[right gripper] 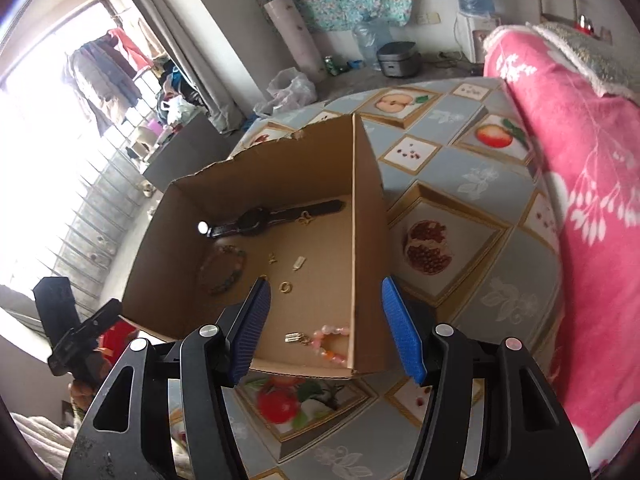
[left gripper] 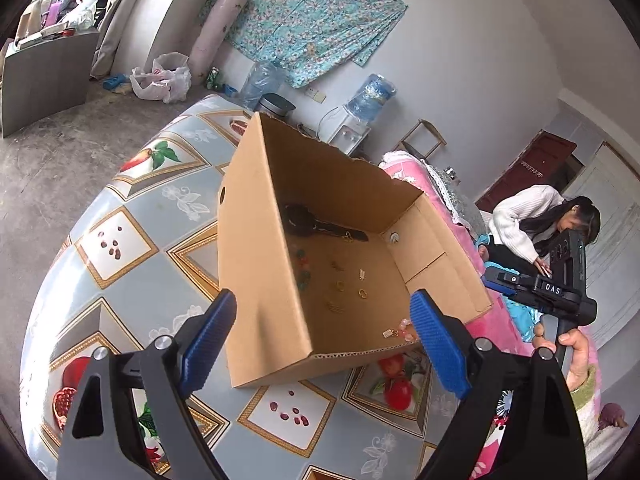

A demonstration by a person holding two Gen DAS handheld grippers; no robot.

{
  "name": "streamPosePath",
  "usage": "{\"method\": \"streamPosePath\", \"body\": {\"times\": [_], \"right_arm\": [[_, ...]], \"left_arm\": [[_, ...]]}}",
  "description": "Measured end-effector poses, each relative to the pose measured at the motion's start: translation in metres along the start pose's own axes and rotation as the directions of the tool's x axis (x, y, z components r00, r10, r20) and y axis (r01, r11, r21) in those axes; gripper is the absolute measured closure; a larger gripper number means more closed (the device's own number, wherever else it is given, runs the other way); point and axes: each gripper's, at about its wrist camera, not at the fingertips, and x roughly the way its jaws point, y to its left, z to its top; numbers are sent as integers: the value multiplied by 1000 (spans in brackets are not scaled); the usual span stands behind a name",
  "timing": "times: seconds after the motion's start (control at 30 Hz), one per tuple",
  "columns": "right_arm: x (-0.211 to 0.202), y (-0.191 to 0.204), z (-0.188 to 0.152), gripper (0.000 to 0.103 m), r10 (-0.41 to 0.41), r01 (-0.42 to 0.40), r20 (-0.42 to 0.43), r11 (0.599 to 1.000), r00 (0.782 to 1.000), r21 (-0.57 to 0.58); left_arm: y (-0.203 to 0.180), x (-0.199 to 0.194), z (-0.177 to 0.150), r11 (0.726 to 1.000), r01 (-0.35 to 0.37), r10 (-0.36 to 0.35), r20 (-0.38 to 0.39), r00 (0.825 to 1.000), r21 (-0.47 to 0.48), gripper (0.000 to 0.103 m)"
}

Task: Organize jewelry

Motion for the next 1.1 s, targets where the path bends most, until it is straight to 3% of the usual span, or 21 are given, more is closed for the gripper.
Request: {"method": "streamPosePath", "body": {"times": [0.07, 0.13, 0.2, 0.27, 0.33, 0.4, 0.5, 0.6, 0.67, 0.77, 0.83, 0.97, 1.1], "right_arm": [[-13, 13, 10, 46, -61, 62, 17, 994, 998, -86], [-17, 27, 21, 46, -57, 56, -1, 985, 998, -162], [-11, 47, 35, 46, -24, 1, -90, 969, 996, -247], [9, 69, 47, 47, -31, -41, -217, 946, 976, -321], [36, 85, 53, 47, -54, -83, -347, 926, 936, -368], [70, 98, 55, 51, -102, -113, -475, 908, 874, -403], [116, 106, 47, 52, -201, -138, -608, 875, 768, -464], [149, 102, 31, 63, -324, -129, -674, 838, 664, -530], [158, 101, 24, 73, -369, -135, -688, 817, 624, -561], [164, 100, 14, 75, -455, -153, -679, 756, 577, -636], [170, 96, 5, 78, -497, -167, -688, 735, 529, -658], [184, 90, -6, 91, -533, -151, -699, 734, 478, -663], [193, 90, -16, 91, -591, -162, -673, 686, 446, -710]], "left_arm": [[0, -4, 2, 1000, -7, 7, 18, 1000, 26, 17], [1, -5, 4, 998, -18, 16, 35, 999, 60, 17], [4, -6, 6, 996, -21, 17, 50, 999, 88, 17], [5, -7, 7, 994, -10, 3, 66, 998, 106, 17], [6, -8, 8, 992, 0, -11, 88, 996, 125, 17], [5, -8, 8, 989, -6, -9, 104, 995, 145, 17], [4, -5, 7, 985, -2, -19, 117, 993, 175, 17], [6, 0, 6, 980, 10, -32, 111, 993, 197, 17], [7, 3, 4, 975, 10, -36, 114, 993, 221, 17], [12, 6, 2, 972, 19, -46, 110, 993, 233, 17], [15, 9, 2, 973, 32, -58, 107, 993, 230, 17], [21, 12, 1, 974, 52, -77, 106, 991, 221, 17], [26, 13, -1, 974, 62, -87, 108, 990, 216, 17]]}}
